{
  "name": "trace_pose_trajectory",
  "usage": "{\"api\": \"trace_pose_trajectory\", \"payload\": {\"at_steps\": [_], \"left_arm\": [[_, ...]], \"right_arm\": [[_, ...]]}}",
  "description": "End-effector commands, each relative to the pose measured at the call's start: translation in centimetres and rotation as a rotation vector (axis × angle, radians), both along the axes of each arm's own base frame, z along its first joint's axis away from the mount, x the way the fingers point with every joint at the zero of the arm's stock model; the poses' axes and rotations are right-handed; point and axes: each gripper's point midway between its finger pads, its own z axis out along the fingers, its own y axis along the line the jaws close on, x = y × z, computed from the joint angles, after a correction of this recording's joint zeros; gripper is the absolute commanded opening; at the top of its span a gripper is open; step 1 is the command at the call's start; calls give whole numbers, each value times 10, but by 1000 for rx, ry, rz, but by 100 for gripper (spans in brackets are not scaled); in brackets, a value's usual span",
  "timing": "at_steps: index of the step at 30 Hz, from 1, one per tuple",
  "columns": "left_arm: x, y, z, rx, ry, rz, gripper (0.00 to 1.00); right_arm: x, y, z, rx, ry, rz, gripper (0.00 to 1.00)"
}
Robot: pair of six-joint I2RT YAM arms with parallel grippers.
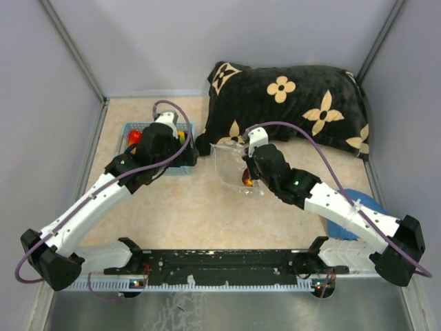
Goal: Place the food in the zip-top bag and seal the zipper
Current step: Pick up the fake fruit from the bin.
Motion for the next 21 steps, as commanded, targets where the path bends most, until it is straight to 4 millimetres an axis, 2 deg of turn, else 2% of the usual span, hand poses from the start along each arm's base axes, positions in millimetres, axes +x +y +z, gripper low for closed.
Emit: {"api": "trace_pose_trajectory", "payload": {"at_steps": [1, 4, 9, 16, 21], "left_arm": [[11, 29, -6, 36, 39, 46, 91], [24, 49, -14, 77, 70, 86, 93], [48, 74, -38, 142, 158, 152, 96], [85, 99, -77, 169, 286, 271, 97], [107, 102, -102, 122, 341, 296, 97]], "right_arm": [[9, 1, 14, 40, -52, -28, 0], [8, 2, 14, 47, -55, -22, 0], [8, 3, 13, 51, -54, -16, 0], [6, 3, 11, 55, -60, -6, 0], [5, 1, 10, 41, -64, 2, 0]]}}
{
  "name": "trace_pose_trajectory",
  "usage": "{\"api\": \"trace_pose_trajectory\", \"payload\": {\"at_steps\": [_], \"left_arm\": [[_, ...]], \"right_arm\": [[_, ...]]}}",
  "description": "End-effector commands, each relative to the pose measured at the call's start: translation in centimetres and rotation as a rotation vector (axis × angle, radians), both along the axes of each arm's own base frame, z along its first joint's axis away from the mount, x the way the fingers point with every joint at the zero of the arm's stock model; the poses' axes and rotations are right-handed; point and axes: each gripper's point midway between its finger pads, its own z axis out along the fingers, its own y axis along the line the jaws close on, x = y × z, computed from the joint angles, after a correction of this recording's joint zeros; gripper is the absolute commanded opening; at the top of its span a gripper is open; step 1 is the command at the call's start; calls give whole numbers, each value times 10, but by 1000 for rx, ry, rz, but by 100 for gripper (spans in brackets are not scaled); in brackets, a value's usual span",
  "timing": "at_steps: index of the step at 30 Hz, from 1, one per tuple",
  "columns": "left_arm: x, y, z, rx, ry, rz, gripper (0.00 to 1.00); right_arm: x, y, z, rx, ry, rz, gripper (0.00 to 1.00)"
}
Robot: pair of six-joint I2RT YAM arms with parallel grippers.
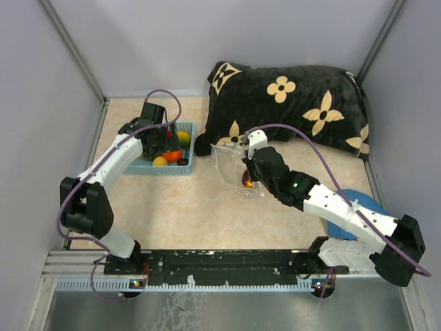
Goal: Place the food in the zip-top bag and seal the zipper
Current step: Pick up the fake fruit from the bin.
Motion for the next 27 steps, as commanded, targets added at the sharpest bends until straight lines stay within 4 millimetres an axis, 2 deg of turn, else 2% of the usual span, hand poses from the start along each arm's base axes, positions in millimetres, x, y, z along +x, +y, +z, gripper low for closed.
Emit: {"api": "trace_pose_trajectory", "payload": {"at_steps": [1, 11, 21, 27], "left_arm": [[20, -1, -10, -54, 18, 30, 97], [45, -4, -51, -52, 112, 50, 95], [52, -5, -86, -40, 173, 72, 95], [56, -3, -97, -28, 189, 83, 95]], "right_arm": [[5, 1, 20, 42, -65, 0, 0], [2, 4, 16, 51, -59, 24, 0], [2, 9, 13, 57, -48, 40, 0], [1, 10, 8, 52, -37, 45, 0]]}}
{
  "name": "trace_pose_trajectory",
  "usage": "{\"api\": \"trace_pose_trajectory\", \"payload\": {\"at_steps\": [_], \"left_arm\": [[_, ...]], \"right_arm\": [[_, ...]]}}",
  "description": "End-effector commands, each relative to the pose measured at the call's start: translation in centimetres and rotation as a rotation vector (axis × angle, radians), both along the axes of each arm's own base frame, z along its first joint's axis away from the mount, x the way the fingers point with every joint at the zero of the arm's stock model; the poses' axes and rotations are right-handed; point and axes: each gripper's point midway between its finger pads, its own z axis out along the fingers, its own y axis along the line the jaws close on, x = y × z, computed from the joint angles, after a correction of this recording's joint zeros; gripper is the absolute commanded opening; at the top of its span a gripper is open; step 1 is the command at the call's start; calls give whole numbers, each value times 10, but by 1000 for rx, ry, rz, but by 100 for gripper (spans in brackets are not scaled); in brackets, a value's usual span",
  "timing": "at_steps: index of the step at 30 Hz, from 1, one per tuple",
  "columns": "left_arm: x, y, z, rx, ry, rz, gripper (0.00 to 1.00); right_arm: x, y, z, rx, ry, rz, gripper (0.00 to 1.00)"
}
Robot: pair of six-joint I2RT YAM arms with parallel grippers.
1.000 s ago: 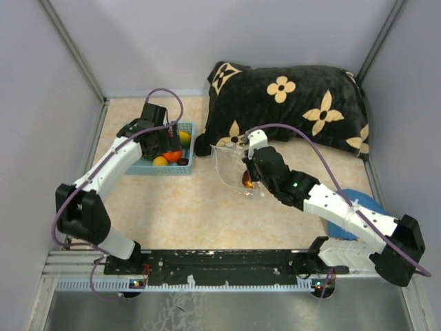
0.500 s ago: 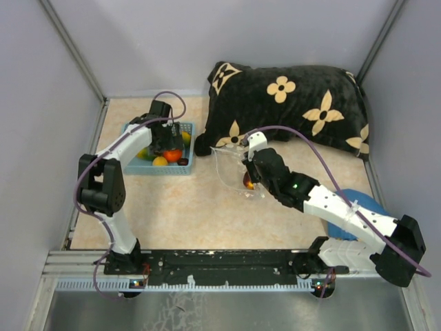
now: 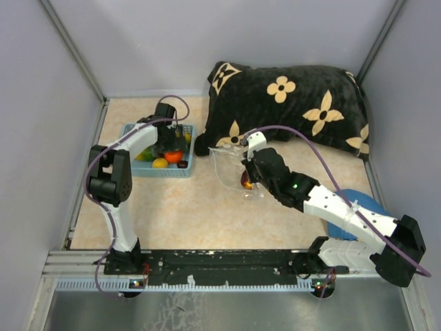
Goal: Place the food in the zip-top bag and seal the zipper
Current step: Pick up the fake fruit from the bin.
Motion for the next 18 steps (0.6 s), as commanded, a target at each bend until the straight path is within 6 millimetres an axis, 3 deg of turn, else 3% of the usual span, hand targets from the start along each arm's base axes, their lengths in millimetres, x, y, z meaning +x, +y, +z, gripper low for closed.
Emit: {"api": "trace_pose_trajectory", "payload": {"at_steps": [1, 6, 13, 18], "left_arm": [[5, 3, -5, 6, 14, 26, 95], [3, 5, -4, 9, 24, 36, 91], [-7, 6, 30, -19, -56, 45, 68], [-20, 7, 42, -40, -71, 55, 62]], "right_arm": [[4, 4, 13, 39, -39, 6, 0], [4, 5, 12, 38, -36, 9, 0], [6, 6, 15, 35, -39, 11, 0], [5, 9, 19, 47, -38, 18, 0]]}}
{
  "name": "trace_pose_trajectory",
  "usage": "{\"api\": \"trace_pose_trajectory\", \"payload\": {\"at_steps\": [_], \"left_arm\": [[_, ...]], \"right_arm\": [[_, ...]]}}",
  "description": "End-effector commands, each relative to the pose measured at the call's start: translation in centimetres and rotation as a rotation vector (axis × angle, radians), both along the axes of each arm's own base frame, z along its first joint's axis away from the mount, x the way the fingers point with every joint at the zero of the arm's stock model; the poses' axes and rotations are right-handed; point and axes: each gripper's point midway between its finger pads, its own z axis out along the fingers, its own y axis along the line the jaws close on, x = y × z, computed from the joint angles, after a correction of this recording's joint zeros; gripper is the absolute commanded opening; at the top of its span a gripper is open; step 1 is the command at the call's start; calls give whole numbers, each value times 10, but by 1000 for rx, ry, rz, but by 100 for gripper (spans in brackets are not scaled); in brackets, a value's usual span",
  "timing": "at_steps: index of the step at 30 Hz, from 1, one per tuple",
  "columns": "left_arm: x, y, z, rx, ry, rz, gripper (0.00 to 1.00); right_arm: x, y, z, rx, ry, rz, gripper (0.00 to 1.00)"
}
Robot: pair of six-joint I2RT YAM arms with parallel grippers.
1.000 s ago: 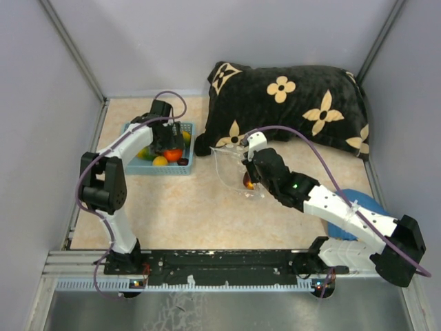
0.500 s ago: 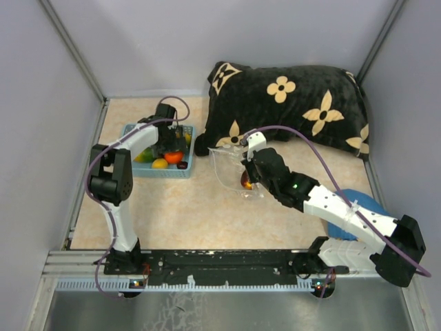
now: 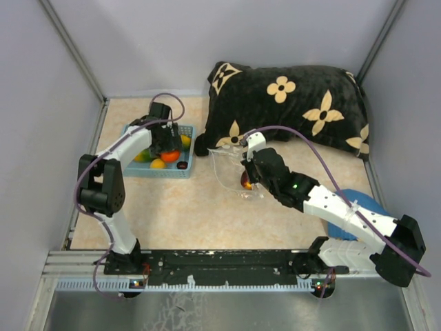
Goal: Place the food in the zip-top bag and seal the zipper
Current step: Pick up the fake fruit from the bin.
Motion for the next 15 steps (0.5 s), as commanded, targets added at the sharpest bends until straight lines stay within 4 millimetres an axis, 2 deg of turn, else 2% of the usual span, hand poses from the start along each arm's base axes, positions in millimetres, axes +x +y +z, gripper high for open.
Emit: {"api": "trace_pose_trajectory", "payload": {"at_steps": [1, 7, 15], "left_arm": [[-9, 3, 25, -27, -50, 25, 62], [-31, 1, 49, -78, -113, 26, 61], [-65, -16, 99, -167, -288, -72, 60]], "right_arm": [[6, 7, 21, 47, -43, 7, 0], [5, 6, 24, 51, -40, 4, 0], [4, 8, 27, 61, -30, 8, 0]]}}
